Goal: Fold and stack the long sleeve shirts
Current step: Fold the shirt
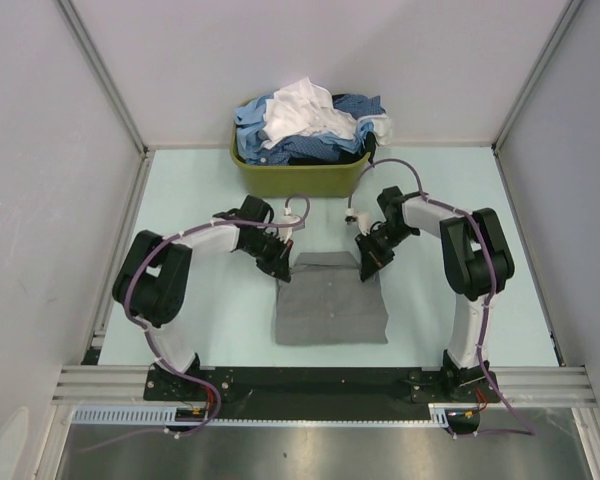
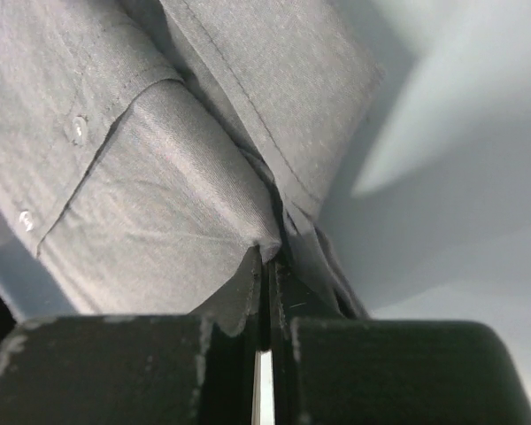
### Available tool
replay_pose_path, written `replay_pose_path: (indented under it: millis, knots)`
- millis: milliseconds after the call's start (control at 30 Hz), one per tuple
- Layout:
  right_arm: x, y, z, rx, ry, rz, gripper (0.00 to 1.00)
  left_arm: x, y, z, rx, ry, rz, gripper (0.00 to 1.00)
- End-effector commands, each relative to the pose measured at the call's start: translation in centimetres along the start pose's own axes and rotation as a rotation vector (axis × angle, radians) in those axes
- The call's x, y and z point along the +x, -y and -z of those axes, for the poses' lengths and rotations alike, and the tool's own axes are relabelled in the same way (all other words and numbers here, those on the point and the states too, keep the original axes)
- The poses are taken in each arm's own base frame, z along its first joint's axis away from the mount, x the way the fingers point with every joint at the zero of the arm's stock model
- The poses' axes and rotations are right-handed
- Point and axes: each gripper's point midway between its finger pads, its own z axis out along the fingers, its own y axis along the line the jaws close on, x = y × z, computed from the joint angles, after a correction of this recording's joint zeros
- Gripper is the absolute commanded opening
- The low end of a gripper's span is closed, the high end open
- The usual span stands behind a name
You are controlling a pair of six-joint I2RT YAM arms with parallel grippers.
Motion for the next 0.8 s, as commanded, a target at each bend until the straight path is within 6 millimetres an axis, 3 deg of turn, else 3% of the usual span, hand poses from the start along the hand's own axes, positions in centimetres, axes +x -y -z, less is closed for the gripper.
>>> replay_pose_path:
  millis: [0,167,300,433,633,733,767]
  knots:
    - [-1.5,-0.7,3.4,-0.019,0.045,-0.030,0.02,-2.5,2.0,2.6,0.036,0.086,-0.043,0.02]
    - [-3.3,-0.3,4.7,-0.020,0.069,0.000,0.02,-4.1,0.8,3.3,0.007,0.106,-0.058,0.03]
    - [-4.6,1.3,4.5,-0.012,0.086,-0.020,0.02,-5.2,-1.6,3.4,-0.031,0.125,-0.029,0.03]
    - [-5.2,3.2,2.8,-0.010,0.079,-0.059,0.03,-5.3,-4.6,2.4,-0.071,0.112,0.012,0.04]
    - [-6.6,5.6,1.5,0.042,0.106,-0.091,0.06,-5.3,-7.1,1.4,-0.111,0.104,0.048,0.06]
    - [-5.6,5.1,1.4,0.030,0.085,-0.093,0.15,-5.4,-7.3,1.7,-0.118,0.110,0.034,0.14]
    - [-5.4,4.5,1.9,0.025,0.082,-0.089,0.30,-5.8,-6.8,2.2,-0.104,0.123,0.000,0.23]
